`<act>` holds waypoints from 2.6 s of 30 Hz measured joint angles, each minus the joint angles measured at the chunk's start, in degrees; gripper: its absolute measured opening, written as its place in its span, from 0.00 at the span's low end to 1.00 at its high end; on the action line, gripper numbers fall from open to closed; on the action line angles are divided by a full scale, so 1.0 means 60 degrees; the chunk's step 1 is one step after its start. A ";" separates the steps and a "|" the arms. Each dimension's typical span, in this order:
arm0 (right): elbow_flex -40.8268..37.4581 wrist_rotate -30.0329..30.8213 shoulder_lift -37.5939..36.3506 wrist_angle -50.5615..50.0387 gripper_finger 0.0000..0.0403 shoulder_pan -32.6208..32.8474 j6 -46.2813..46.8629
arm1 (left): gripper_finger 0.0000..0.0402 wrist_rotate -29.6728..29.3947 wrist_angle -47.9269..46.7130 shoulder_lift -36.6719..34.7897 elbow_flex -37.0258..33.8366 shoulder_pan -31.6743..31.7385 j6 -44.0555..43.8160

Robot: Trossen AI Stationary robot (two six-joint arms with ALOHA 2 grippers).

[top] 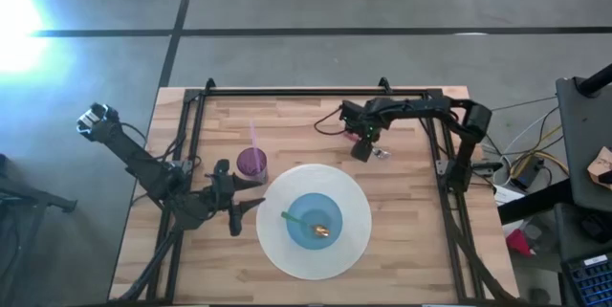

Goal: Pick & Place Utensil
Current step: Put the fork into the bowl

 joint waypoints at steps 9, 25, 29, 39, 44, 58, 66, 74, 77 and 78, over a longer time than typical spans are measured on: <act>-0.0227 -0.0064 0.0019 0.0074 0.36 -0.0133 0.0310 | 0.48 0.0000 -0.0043 0.0000 0.0000 0.0062 0.0008; -0.0240 -0.0459 0.0349 0.0106 0.07 -0.0139 0.0188 | 0.48 -0.0004 -0.0085 0.0000 0.0000 0.0177 0.0029; -0.0269 -0.0459 0.0131 0.0110 0.07 -0.0117 0.0072 | 0.48 -0.0004 -0.0088 0.0000 0.0000 0.0177 0.0026; -0.0319 -0.0550 -0.0735 -0.0139 0.07 -0.0074 -0.0049 | 0.48 -0.0004 -0.0114 0.0000 0.0000 0.0184 0.0015; -0.0315 -0.0536 -0.1183 -0.0427 0.07 0.0146 0.0004 | 0.48 -0.0187 -0.0117 0.0000 0.0000 0.0186 -0.0219; -0.0297 -0.0151 -0.4123 -0.0434 0.07 0.3198 0.1845 | 0.48 -0.0160 -0.0155 0.0047 -0.0004 0.0210 -0.2135; -0.0259 0.1292 -0.5199 0.0932 0.07 0.5660 0.3070 | 0.48 0.0000 -0.0108 0.0345 -0.0004 0.0214 -0.3258; -0.0206 0.2810 -0.4893 0.3009 0.07 0.7421 0.3046 | 0.48 -0.0032 0.0632 0.0832 -0.0004 0.0228 -0.3136; -0.0206 0.3499 -0.4601 0.3669 0.07 0.7852 0.2921 | 0.48 -0.0078 0.1167 0.1089 -0.0004 0.0228 -0.2964; -0.0206 0.3684 -0.4479 0.3900 0.07 0.7983 0.2855 | 0.48 -0.0096 0.1398 0.1201 -0.0004 0.0231 -0.2890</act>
